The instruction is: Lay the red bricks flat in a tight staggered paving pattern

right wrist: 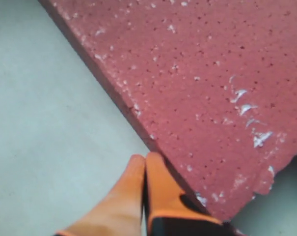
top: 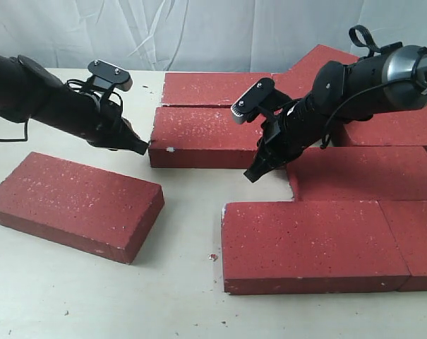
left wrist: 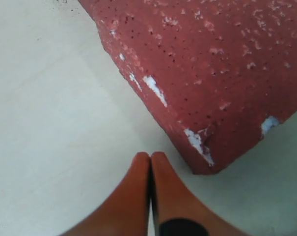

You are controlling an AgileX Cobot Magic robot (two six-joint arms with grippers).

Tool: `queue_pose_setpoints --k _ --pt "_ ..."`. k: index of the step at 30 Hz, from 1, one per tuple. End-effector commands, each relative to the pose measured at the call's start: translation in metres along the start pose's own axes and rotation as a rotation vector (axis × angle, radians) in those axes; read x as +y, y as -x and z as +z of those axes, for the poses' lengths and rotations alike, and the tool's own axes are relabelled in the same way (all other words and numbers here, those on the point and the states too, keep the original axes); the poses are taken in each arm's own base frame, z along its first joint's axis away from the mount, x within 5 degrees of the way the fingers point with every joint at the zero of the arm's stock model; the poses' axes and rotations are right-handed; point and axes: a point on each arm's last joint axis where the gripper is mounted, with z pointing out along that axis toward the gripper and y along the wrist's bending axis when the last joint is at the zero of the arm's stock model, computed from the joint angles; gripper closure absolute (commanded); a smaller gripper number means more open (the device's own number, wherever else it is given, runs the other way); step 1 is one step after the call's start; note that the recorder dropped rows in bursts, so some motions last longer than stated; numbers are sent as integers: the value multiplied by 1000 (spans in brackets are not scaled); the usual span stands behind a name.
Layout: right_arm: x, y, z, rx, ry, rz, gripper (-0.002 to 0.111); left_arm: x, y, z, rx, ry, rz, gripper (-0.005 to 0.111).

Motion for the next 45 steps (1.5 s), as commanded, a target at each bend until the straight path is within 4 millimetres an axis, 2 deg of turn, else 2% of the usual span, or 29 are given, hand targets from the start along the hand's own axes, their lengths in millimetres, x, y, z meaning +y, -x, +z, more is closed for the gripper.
queue_pose_setpoints --k 1,10,15,19,22,27,31,36,40,45 --pt "-2 3 0 -20 -24 4 109 0 2 1 -11 11 -15 107" --pt "-3 4 -3 -26 -25 9 109 0 2 1 -12 15 -15 107" --pt "1 15 -33 -68 -3 24 109 2 3 1 -19 34 -16 107" --pt "4 19 -61 -61 7 -37 109 2 3 1 -23 34 -21 107" --pt "-7 14 -76 -61 -18 -19 109 3 4 3 -22 34 -21 107" --pt "-40 0 -87 -98 -67 202 109 3 5 13 -9 0 -24 107" --pt "-37 -2 -87 -102 7 244 109 3 10 19 -7 -35 -22 107" --pt "-5 12 -81 -112 130 37 109 6 15 28 -15 -47 -40 107" --pt "8 24 -66 -103 156 -20 109 4 16 34 -4 -82 -36 107" --pt "23 36 -36 -43 213 -107 109 -4 17 38 -2 -85 8 107"
